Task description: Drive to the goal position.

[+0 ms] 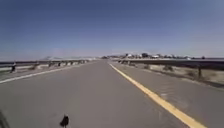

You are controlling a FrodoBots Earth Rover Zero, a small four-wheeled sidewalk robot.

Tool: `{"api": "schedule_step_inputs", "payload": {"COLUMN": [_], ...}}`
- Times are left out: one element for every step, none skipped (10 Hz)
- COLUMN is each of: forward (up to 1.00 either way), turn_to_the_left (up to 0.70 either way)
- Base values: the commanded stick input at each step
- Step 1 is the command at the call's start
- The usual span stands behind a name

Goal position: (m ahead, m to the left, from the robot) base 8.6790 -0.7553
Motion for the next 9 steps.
{"api": "schedule_step_inputs", "payload": {"forward": [1.0, 1.0, 1.0, 1.0, 1.0, 1.0, 1.0, 1.0, 1.0], "turn_to_the_left": [0.0, 0.0, 0.0, 0.0, 0.0, 0.0, 0.0, 0.0, 0.0]}}
